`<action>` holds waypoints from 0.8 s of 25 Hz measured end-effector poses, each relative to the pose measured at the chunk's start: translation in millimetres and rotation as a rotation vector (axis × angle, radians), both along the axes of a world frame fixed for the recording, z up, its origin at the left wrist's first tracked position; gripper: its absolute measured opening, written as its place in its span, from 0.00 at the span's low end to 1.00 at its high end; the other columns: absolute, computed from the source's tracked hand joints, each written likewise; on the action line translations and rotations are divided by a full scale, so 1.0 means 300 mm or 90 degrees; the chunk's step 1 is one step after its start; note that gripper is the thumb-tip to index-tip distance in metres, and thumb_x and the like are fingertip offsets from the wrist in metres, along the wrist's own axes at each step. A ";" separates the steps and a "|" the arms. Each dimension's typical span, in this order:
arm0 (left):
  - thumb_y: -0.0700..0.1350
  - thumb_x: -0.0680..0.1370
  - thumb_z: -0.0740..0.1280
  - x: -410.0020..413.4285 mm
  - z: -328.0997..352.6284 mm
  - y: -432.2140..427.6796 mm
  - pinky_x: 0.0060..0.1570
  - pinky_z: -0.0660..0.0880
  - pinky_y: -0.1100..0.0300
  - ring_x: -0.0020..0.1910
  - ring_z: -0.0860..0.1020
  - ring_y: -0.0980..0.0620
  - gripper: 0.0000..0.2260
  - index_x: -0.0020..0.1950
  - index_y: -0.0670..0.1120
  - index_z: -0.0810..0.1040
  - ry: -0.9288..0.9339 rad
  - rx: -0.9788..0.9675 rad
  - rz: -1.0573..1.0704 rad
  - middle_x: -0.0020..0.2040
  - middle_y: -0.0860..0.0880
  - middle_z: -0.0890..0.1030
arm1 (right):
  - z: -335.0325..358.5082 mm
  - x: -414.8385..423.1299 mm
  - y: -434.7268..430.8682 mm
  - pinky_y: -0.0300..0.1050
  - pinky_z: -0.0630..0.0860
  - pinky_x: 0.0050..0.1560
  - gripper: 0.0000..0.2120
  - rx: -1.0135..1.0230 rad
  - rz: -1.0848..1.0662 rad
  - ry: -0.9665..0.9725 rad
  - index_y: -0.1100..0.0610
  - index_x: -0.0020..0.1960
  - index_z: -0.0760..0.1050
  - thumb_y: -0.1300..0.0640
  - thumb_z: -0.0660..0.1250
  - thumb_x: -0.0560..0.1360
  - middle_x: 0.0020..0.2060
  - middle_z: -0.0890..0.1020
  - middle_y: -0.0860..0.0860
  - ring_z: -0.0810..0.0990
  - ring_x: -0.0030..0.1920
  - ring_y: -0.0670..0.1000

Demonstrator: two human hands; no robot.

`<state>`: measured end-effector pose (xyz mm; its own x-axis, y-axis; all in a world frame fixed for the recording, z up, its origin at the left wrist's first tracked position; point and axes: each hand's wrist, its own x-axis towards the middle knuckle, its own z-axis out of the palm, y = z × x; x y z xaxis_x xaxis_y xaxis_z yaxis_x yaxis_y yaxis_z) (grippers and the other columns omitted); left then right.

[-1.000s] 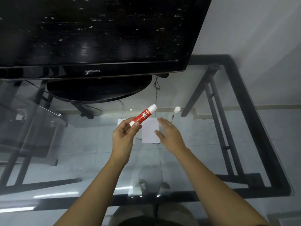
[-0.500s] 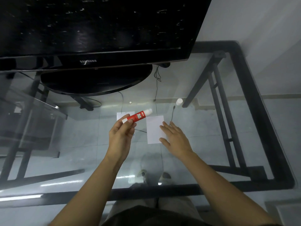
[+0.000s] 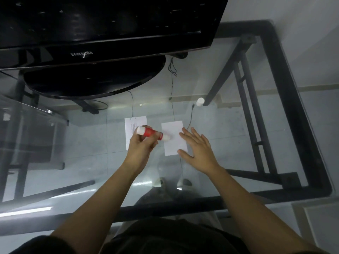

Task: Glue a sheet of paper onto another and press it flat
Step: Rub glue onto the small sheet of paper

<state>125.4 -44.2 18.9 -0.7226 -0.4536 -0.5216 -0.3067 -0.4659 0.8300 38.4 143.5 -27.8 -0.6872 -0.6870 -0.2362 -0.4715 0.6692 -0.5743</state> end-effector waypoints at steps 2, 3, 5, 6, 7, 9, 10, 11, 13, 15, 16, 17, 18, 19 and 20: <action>0.44 0.71 0.72 0.030 -0.009 0.003 0.44 0.74 0.71 0.44 0.79 0.56 0.08 0.49 0.50 0.78 0.003 -0.374 -0.228 0.45 0.52 0.80 | -0.001 -0.003 -0.003 0.46 0.41 0.71 0.28 0.002 -0.007 -0.009 0.48 0.72 0.59 0.43 0.60 0.76 0.75 0.58 0.45 0.49 0.75 0.47; 0.44 0.70 0.73 0.043 -0.013 0.007 0.45 0.73 0.74 0.44 0.78 0.57 0.09 0.50 0.49 0.80 0.043 -0.513 -0.304 0.47 0.52 0.80 | -0.002 -0.004 -0.005 0.46 0.41 0.71 0.28 0.002 -0.011 -0.014 0.48 0.72 0.59 0.42 0.61 0.75 0.75 0.58 0.45 0.49 0.75 0.48; 0.45 0.69 0.74 0.053 -0.011 0.009 0.47 0.70 0.75 0.44 0.77 0.57 0.12 0.52 0.45 0.81 0.100 -0.646 -0.394 0.48 0.48 0.82 | -0.002 -0.004 -0.006 0.47 0.40 0.71 0.28 0.005 -0.016 -0.023 0.48 0.72 0.58 0.42 0.61 0.75 0.75 0.58 0.45 0.49 0.75 0.48; 0.45 0.69 0.74 0.051 -0.005 0.006 0.47 0.70 0.74 0.44 0.77 0.56 0.13 0.52 0.44 0.81 0.098 -0.658 -0.421 0.48 0.46 0.83 | -0.002 -0.004 -0.005 0.47 0.40 0.71 0.28 0.006 -0.014 -0.024 0.48 0.73 0.58 0.42 0.61 0.75 0.75 0.58 0.45 0.49 0.75 0.48; 0.45 0.69 0.75 0.046 -0.001 0.000 0.47 0.69 0.73 0.43 0.78 0.55 0.14 0.52 0.43 0.81 0.092 -0.661 -0.445 0.48 0.45 0.83 | -0.002 -0.003 -0.006 0.46 0.39 0.71 0.29 0.009 -0.013 -0.023 0.48 0.73 0.58 0.42 0.60 0.75 0.75 0.57 0.45 0.49 0.75 0.48; 0.45 0.69 0.75 0.022 0.001 -0.017 0.46 0.69 0.73 0.43 0.78 0.54 0.13 0.51 0.42 0.81 0.085 -0.672 -0.487 0.47 0.44 0.84 | -0.002 -0.004 -0.008 0.46 0.39 0.71 0.29 0.013 -0.009 -0.018 0.48 0.73 0.58 0.42 0.60 0.75 0.75 0.57 0.45 0.49 0.76 0.48; 0.45 0.69 0.75 0.003 0.003 -0.027 0.46 0.68 0.74 0.42 0.78 0.54 0.13 0.51 0.42 0.81 0.074 -0.668 -0.500 0.47 0.44 0.84 | -0.002 -0.005 -0.008 0.46 0.39 0.71 0.29 0.013 -0.009 -0.021 0.48 0.73 0.58 0.42 0.60 0.75 0.75 0.57 0.46 0.49 0.76 0.49; 0.45 0.69 0.74 -0.022 0.006 -0.038 0.45 0.68 0.74 0.42 0.77 0.55 0.12 0.50 0.42 0.81 0.058 -0.662 -0.505 0.47 0.44 0.84 | -0.001 -0.005 -0.008 0.47 0.39 0.71 0.29 0.011 -0.009 -0.026 0.48 0.73 0.57 0.42 0.60 0.75 0.75 0.57 0.46 0.49 0.76 0.49; 0.45 0.69 0.74 -0.090 0.015 -0.065 0.44 0.68 0.75 0.42 0.77 0.55 0.12 0.50 0.42 0.81 0.053 -0.676 -0.490 0.47 0.45 0.83 | 0.004 -0.008 -0.006 0.47 0.39 0.72 0.28 0.006 -0.005 -0.033 0.49 0.73 0.57 0.43 0.60 0.76 0.75 0.57 0.47 0.48 0.76 0.49; 0.44 0.70 0.74 -0.162 0.027 -0.101 0.42 0.71 0.72 0.40 0.77 0.54 0.11 0.49 0.42 0.81 0.057 -0.707 -0.454 0.46 0.45 0.83 | 0.010 -0.010 -0.004 0.46 0.39 0.71 0.28 0.005 0.004 -0.026 0.50 0.73 0.58 0.43 0.59 0.76 0.75 0.57 0.46 0.48 0.76 0.48; 0.43 0.70 0.74 -0.189 0.034 -0.115 0.42 0.72 0.71 0.40 0.78 0.53 0.10 0.49 0.42 0.81 0.051 -0.721 -0.434 0.46 0.44 0.83 | 0.012 -0.011 -0.004 0.46 0.39 0.71 0.28 0.007 0.008 -0.022 0.50 0.73 0.57 0.43 0.59 0.77 0.75 0.57 0.46 0.48 0.76 0.48; 0.43 0.70 0.74 -0.203 0.040 -0.123 0.42 0.72 0.72 0.41 0.78 0.52 0.10 0.49 0.42 0.80 0.044 -0.729 -0.415 0.46 0.44 0.83 | 0.014 -0.011 -0.003 0.46 0.39 0.71 0.28 0.012 0.013 -0.020 0.50 0.73 0.57 0.43 0.59 0.77 0.75 0.57 0.46 0.48 0.76 0.49; 0.43 0.70 0.74 -0.204 0.041 -0.124 0.42 0.70 0.74 0.41 0.79 0.52 0.10 0.48 0.42 0.81 0.043 -0.728 -0.401 0.46 0.44 0.83 | 0.015 -0.011 -0.002 0.46 0.39 0.71 0.28 0.018 0.020 -0.017 0.50 0.73 0.57 0.43 0.58 0.77 0.75 0.56 0.46 0.47 0.76 0.49; 0.43 0.70 0.74 -0.189 0.040 -0.116 0.42 0.70 0.76 0.41 0.79 0.52 0.10 0.48 0.42 0.81 0.049 -0.718 -0.395 0.45 0.45 0.83 | 0.015 -0.011 -0.001 0.47 0.39 0.71 0.27 0.023 0.027 -0.013 0.50 0.73 0.56 0.43 0.57 0.77 0.75 0.56 0.47 0.47 0.76 0.49; 0.44 0.69 0.74 -0.162 0.036 -0.097 0.42 0.70 0.76 0.41 0.79 0.53 0.10 0.48 0.42 0.81 0.059 -0.704 -0.403 0.45 0.46 0.83 | 0.014 -0.011 0.000 0.47 0.39 0.71 0.27 0.026 0.031 -0.009 0.50 0.73 0.56 0.44 0.56 0.78 0.75 0.56 0.47 0.47 0.76 0.49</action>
<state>76.7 -73.3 29.6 -0.9840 -0.1768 -0.0240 -0.1411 0.6889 0.7110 35.0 143.5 -23.5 -0.6491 -0.7094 -0.2746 -0.4963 0.6685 -0.5539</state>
